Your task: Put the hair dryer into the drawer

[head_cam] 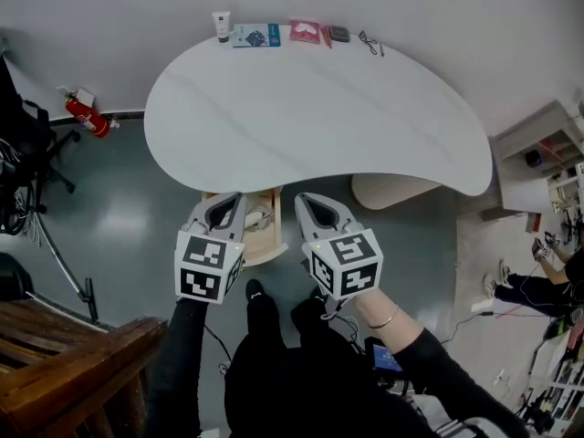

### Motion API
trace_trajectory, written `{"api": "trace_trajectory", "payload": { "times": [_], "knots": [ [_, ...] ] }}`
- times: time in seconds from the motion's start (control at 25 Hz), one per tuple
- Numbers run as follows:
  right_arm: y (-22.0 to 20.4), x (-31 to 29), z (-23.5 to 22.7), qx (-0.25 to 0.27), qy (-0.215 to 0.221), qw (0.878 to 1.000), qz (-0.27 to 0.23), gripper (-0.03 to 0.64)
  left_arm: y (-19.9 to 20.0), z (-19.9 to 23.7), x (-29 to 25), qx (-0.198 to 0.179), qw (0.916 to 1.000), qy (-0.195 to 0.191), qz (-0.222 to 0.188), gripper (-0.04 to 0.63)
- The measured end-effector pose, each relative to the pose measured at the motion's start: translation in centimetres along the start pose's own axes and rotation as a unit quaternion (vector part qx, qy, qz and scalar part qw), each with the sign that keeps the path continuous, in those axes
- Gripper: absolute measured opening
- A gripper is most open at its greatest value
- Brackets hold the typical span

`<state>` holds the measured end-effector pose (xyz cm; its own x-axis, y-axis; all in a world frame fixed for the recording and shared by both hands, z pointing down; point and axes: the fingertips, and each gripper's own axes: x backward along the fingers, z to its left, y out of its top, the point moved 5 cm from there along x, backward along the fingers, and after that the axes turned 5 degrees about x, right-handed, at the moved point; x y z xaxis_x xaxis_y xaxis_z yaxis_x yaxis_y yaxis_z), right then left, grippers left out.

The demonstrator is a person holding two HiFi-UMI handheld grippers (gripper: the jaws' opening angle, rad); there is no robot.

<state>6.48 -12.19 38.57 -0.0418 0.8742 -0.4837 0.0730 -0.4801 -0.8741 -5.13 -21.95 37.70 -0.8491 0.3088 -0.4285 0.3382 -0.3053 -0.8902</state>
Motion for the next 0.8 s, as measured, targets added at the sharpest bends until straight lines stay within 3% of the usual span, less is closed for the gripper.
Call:
{"api": "trace_trajectory", "payload": {
  "times": [0.36,0.8],
  "knots": [
    [3.0,2.5,-0.4,-0.001,-0.003,0.998,-0.055,0.002,3.3,-1.1,3.1,-0.005,0.9973,0.019,-0.070,0.009],
    [5.7,5.8,-1.2,-0.029,0.006,0.993,-0.113,0.002,5.7,-2.9,5.3,-0.006,0.9919,0.031,-0.123,0.009]
  ]
}}
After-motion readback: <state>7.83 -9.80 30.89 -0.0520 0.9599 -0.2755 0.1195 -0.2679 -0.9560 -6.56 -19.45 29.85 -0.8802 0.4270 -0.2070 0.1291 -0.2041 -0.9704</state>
